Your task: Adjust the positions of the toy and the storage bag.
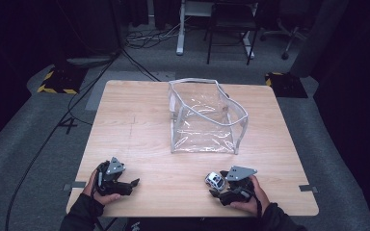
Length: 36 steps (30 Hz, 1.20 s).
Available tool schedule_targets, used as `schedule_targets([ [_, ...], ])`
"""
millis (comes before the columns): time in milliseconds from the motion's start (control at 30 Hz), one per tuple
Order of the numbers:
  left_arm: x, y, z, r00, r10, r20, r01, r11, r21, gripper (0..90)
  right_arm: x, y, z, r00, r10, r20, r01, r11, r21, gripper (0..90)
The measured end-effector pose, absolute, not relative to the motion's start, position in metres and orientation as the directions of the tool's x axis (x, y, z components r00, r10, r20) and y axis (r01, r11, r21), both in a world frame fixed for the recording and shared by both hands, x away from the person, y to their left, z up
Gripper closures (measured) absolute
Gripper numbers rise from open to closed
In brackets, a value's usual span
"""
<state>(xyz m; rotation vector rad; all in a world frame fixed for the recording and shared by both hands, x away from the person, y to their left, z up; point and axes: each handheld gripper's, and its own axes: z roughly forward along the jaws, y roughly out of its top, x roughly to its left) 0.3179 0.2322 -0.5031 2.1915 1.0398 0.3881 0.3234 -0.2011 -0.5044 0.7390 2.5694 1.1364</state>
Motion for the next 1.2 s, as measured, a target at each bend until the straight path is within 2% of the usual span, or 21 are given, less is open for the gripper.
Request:
schedule_targets([
  [67,0.318,0.232,-0.503,0.638,0.770,-0.019,0.571,-0.456,0.683,15.1,0.322,-0.204,-0.504,-0.836,0.548,-0.006,0.364,0.563,0.742,19.4],
  [200,0.318,0.232,-0.503,0.636,0.771,-0.020,0.572,-0.454,0.683,15.1,0.322,-0.210,-0.504,-0.827,0.562,-0.009,0.363,0.546,0.755,33.2],
  [300,0.318,0.232,-0.503,0.636,0.771,-0.020,0.572,-0.454,0.683,15.1,0.321,-0.209,-0.503,-0.831,0.556,-0.004,0.360,0.543,0.759,37.2],
  [667,0.318,0.232,-0.503,0.638,0.770,-0.017,0.570,-0.457,0.683,15.1,0.323,-0.205,-0.504,-0.833,0.554,-0.006,0.355,0.542,0.761,38.7],
  [800,0.318,0.232,-0.503,0.638,0.770,-0.018,0.570,-0.456,0.683,15.1,0.323,-0.206,-0.503,-0.836,0.549,-0.003,0.352,0.540,0.765,48.1],
  [1200,0.318,0.232,-0.503,0.636,0.771,-0.023,0.574,-0.453,0.682,15.1,0.329,-0.228,-0.503,-0.825,0.566,-0.006,0.358,0.530,0.769,48.7],
])
